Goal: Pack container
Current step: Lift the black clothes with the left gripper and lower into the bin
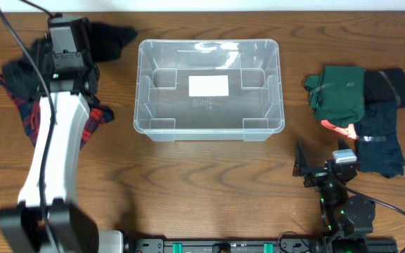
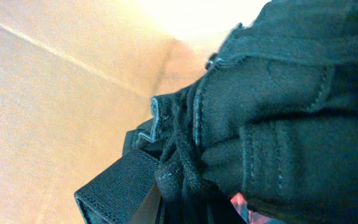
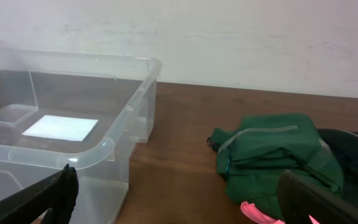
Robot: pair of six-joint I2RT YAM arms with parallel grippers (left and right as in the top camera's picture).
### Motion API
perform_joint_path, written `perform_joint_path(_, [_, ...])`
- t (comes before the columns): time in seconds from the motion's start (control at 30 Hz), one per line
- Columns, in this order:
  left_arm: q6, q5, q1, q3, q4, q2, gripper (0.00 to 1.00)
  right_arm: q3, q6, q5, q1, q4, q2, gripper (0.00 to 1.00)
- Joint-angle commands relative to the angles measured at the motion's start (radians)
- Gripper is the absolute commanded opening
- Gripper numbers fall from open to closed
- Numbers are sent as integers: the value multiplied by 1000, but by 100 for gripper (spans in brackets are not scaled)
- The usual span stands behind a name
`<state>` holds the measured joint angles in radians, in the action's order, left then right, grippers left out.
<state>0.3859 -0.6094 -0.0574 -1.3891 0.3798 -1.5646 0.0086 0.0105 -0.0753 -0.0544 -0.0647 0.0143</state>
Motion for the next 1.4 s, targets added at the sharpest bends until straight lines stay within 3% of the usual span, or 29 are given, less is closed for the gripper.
perform_joint_path(0.0, [61, -39, 42, -50, -23, 103, 6, -3, 3, -4, 10, -2, -8, 99])
perform_joint_path(0.17, [51, -38, 163, -50, 0, 203, 6, -3, 3, -4, 10, -2, -8, 99])
perform_joint_path(0.3, [39, -39, 343, -50, 39, 262, 6, -3, 3, -4, 10, -2, -8, 99])
perform_joint_path(0.57, [-254, -39, 657, -48, 139, 262, 6, -3, 3, -4, 10, -2, -8, 99])
perform_joint_path(0.8, [-452, 35, 720, -47, 207, 137, 6, -3, 3, -4, 10, -2, -8, 99])
perform_joint_path(0.9, [-452, 143, 726, -47, 202, 72, 6, -3, 3, -4, 10, -2, -8, 99])
perform_joint_path(1.1, [-439, 179, 733, -47, 203, -26, 6, -3, 3, -4, 10, -2, -8, 99])
perform_joint_path(1.37, [-176, 269, 730, -47, 199, -75, 6, -3, 3, -4, 10, -2, -8, 99])
